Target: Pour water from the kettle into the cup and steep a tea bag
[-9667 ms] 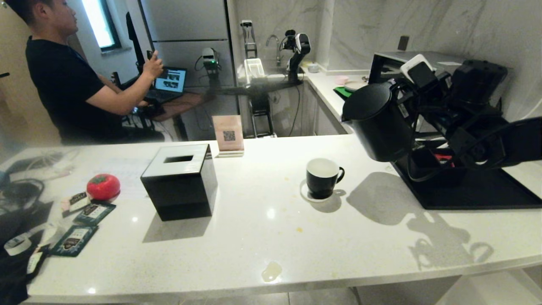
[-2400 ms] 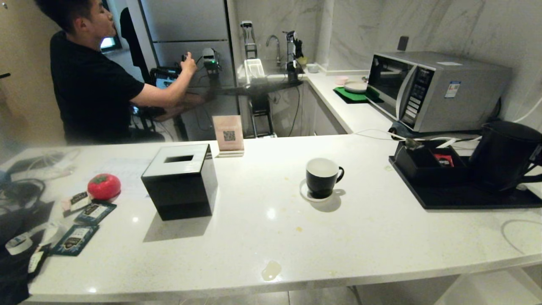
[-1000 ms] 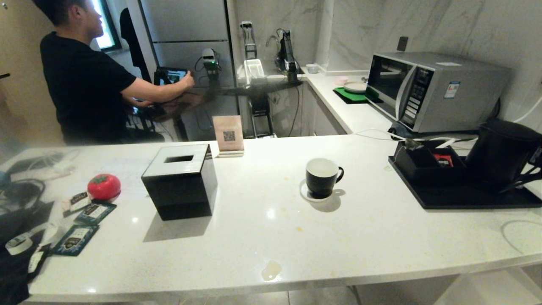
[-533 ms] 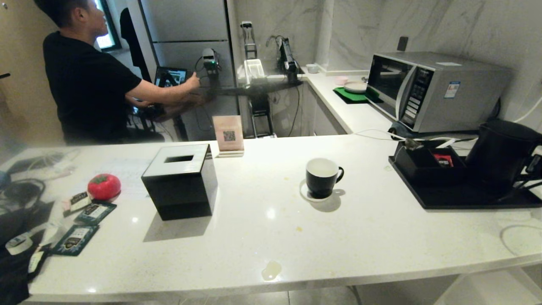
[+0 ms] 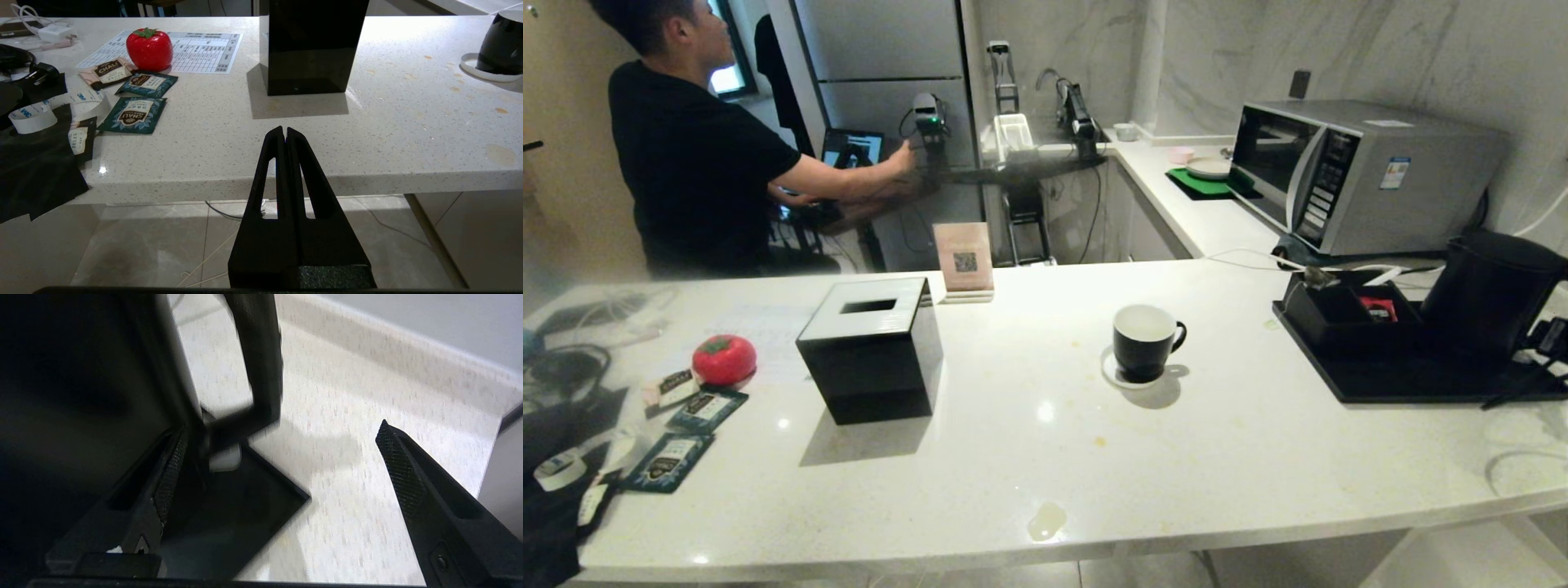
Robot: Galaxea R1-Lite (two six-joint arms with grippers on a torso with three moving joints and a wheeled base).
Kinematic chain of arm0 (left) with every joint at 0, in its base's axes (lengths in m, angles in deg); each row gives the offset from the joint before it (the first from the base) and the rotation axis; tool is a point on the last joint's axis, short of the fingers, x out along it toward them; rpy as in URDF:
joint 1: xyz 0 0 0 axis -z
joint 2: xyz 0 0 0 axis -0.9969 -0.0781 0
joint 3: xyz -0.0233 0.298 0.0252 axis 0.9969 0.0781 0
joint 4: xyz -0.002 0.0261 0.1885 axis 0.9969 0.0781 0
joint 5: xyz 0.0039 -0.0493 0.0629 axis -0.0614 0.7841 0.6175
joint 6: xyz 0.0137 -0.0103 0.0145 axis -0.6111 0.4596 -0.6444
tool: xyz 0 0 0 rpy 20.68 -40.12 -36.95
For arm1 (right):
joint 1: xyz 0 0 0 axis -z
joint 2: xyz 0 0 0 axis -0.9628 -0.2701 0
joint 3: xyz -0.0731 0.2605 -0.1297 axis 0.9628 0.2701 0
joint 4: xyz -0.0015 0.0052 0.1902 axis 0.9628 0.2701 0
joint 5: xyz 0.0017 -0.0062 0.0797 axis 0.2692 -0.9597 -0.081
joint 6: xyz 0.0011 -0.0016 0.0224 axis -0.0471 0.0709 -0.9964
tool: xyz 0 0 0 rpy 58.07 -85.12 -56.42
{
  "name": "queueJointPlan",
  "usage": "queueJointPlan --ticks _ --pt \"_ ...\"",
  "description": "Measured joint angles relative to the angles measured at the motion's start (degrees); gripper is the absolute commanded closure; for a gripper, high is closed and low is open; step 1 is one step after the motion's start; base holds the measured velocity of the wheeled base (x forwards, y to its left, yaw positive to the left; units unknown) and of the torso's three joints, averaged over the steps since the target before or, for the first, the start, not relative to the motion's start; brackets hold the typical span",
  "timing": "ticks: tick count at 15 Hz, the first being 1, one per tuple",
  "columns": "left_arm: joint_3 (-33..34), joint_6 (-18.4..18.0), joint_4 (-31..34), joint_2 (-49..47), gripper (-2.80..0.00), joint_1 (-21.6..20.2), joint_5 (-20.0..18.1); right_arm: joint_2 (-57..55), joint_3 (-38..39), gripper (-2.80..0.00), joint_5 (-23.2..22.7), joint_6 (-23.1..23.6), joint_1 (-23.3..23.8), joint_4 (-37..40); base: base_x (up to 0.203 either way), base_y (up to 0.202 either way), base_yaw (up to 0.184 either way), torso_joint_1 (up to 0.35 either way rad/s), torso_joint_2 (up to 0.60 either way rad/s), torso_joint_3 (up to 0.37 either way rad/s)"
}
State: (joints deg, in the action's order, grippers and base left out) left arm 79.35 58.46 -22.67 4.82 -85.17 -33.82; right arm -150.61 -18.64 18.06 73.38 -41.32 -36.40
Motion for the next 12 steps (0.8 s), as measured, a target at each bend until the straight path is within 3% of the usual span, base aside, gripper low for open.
queueJointPlan --ticks 6,7,12 --pt "0.00 -0.02 0.00 0.00 0.00 0.00 0.02 3.45 9.90 -2.80 -0.12 0.11 0.04 -5.25 0.000 0.000 0.000 0.000 0.00 0.000" --pt "0.00 -0.02 0.00 0.00 0.00 0.00 0.00 3.94 10.89 0.00 -0.12 0.12 0.04 -5.61 0.000 0.000 0.000 0.000 0.00 0.000" --pt "0.00 0.00 0.00 0.00 0.00 0.00 -0.01 6.02 14.86 0.00 -0.21 0.15 0.04 -6.16 0.000 0.000 0.000 0.000 0.00 0.000"
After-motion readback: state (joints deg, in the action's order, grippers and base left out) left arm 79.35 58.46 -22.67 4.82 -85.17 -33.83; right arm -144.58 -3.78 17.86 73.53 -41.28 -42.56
